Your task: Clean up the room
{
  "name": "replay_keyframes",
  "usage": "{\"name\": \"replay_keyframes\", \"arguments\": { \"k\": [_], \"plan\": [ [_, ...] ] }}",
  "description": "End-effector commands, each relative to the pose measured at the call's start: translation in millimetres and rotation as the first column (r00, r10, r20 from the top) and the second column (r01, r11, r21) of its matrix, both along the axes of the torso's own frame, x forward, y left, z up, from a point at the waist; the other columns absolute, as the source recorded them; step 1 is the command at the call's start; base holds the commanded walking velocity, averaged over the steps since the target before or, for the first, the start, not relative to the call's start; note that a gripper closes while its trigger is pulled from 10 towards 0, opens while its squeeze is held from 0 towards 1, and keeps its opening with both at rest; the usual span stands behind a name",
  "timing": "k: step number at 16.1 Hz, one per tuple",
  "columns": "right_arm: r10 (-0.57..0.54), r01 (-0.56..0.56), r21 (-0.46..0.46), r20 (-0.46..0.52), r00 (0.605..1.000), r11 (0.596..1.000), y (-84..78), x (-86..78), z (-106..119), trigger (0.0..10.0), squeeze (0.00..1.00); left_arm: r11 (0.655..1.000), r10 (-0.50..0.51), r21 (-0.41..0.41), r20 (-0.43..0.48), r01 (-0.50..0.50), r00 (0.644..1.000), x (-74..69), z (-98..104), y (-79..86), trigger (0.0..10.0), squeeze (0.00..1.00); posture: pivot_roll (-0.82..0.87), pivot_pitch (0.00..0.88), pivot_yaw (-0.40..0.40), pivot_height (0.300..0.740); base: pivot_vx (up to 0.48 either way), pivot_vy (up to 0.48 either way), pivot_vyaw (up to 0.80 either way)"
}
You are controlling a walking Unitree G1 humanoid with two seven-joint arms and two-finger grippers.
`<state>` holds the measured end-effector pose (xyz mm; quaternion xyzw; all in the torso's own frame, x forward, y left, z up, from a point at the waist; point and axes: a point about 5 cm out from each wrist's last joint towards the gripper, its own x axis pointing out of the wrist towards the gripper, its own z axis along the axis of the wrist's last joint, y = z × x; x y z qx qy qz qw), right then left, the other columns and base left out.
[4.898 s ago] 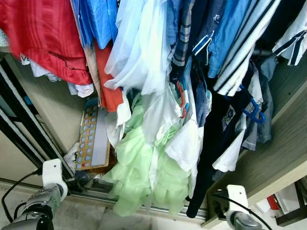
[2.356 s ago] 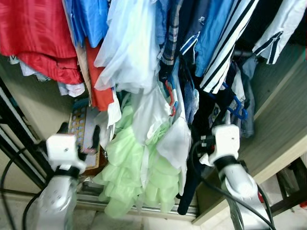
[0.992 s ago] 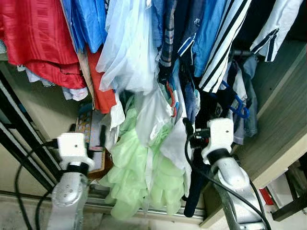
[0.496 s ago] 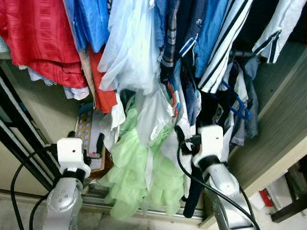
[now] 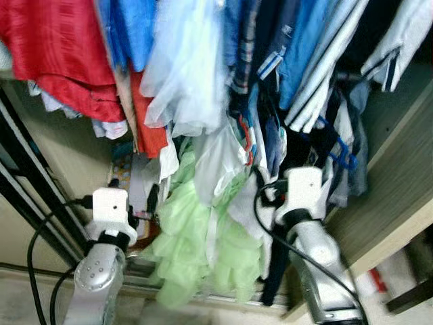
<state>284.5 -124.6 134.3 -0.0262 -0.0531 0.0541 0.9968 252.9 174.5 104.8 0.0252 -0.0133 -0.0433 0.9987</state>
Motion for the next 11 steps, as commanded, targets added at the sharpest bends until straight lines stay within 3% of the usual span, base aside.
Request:
{"name": "replay_keyframes", "arguments": {
  "k": [1,4,8,10,11],
  "plan": [
    [0.0,0.0,-0.018,0.029,1.0,1.0,0.3,-2.8,9.0,10.0,0.0,1.0,-0.023,0.009,0.003,0.023,1.0,0.9,3.5,-2.1,10.0,0.0,0.0,0.031,-0.002,0.74,0.0,0.0,0.8],
    [0.089,-0.087,-0.045,0.034,0.995,0.995,9.7,-8.2,13.6,10.0,0.0,0.998,-0.021,-0.054,0.013,0.021,1.0,13.7,11.9,-16.1,10.0,0.0,0.0,0.071,-0.024,0.74,0.0,0.0,0.8],
    [0.063,-0.064,-0.029,-0.027,0.998,0.998,2.4,-9.3,1.6,10.0,0.0,0.997,-0.001,-0.072,-0.028,-0.001,1.0,-2.5,0.4,-20.3,10.0,0.0,0.04,0.034,-0.063,0.74,0.0,0.0,0.8],
    [0.062,-0.062,-0.02,-0.032,0.998,0.998,6.6,-1.5,0.2,10.0,0.0,0.999,-0.026,-0.025,-0.02,0.026,0.999,-0.8,1.5,-19.2,10.0,0.0,0.05,0.031,-0.057,0.74,0.0,0.0,0.8],
    [0.061,-0.061,-0.019,-0.024,0.998,0.998,7.5,0.1,2.7,10.0,0.0,0.999,-0.001,-0.043,-0.029,-0.001,1.0,0.3,1.2,-15.2,10.0,0.0,0.04,0.033,-0.055,0.74,0.0,0.0,0.8]
  ]
}}
